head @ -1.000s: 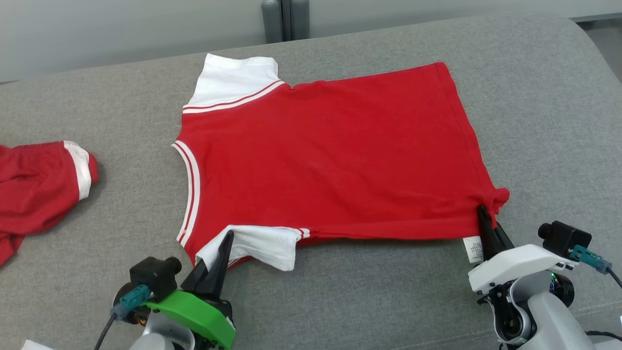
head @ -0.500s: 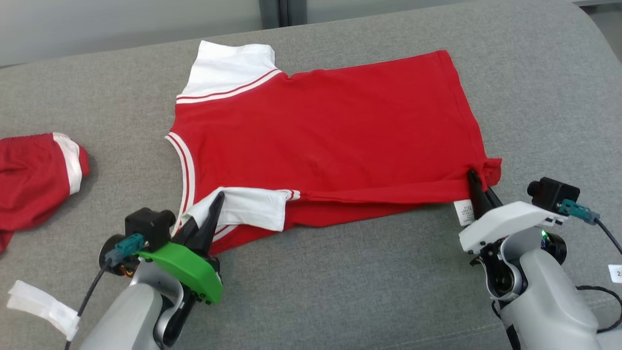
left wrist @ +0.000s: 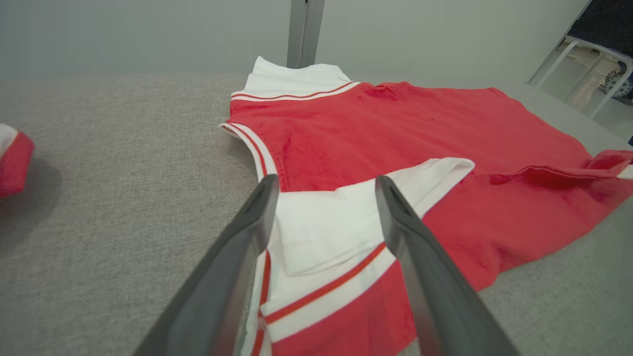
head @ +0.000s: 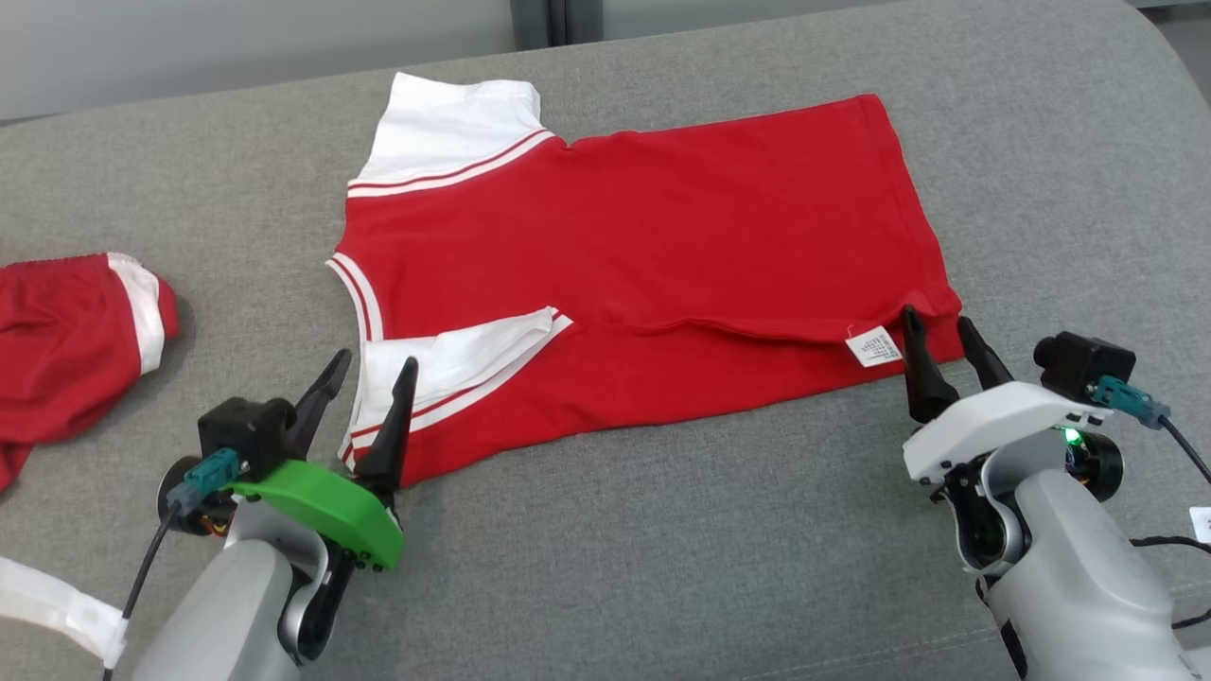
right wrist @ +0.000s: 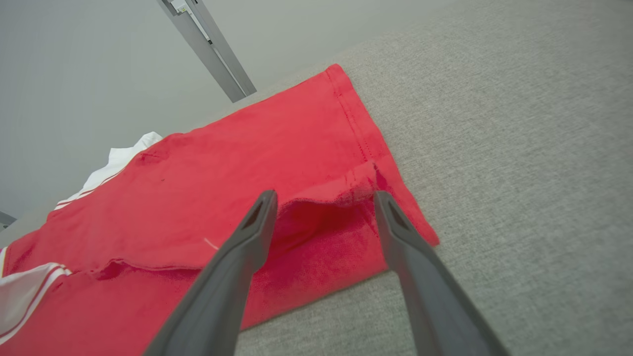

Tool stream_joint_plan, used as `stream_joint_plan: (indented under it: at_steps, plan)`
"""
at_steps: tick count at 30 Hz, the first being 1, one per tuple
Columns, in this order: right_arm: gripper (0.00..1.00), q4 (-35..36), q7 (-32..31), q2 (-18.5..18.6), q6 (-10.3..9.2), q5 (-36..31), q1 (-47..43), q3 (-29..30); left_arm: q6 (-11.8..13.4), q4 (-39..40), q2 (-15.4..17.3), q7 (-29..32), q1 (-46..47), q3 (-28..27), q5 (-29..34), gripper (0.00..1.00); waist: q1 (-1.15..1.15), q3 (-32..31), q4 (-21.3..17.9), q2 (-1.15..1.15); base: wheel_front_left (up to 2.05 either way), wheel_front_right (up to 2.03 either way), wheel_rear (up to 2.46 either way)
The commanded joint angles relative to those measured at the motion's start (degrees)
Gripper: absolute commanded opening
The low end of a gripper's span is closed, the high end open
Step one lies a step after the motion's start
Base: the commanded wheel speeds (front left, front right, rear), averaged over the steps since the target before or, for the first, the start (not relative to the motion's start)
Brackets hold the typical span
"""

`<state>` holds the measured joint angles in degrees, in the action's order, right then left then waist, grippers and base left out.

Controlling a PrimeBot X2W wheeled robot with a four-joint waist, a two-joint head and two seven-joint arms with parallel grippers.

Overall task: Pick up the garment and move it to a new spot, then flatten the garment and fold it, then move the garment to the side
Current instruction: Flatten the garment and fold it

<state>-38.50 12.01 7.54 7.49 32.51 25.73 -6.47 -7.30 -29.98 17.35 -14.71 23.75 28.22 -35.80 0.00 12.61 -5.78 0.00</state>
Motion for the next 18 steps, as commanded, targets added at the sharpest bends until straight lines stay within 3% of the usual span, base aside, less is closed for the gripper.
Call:
stream_joint_plan:
  at_steps: [1,10,18]
  plan:
    - [1.0,-0.06,0.74,0.8,0.0,-0.03,-1.31,-0.4,0.3,0.06,0.01,-0.32,-1.63,-0.6,0.25,1.0,0.0,-0.8,0.32,0.0,0.0,0.0,0.0]
    - [1.0,-0.25,2.72,6.45,0.0,-5.63,-4.42,-1.87,3.21,5.34,-0.71,-0.47,-9.89,-4.99,4.72,1.0,0.0,-1.99,1.33,0.0,0.0,0.0,0.0]
    - [1.0,-2.19,3.02,7.33,0.0,-10.91,-2.62,-2.54,3.11,4.9,-1.35,-0.48,-13.14,-6.36,7.17,1.0,0.0,-1.99,1.57,0.0,0.0,0.0,0.0]
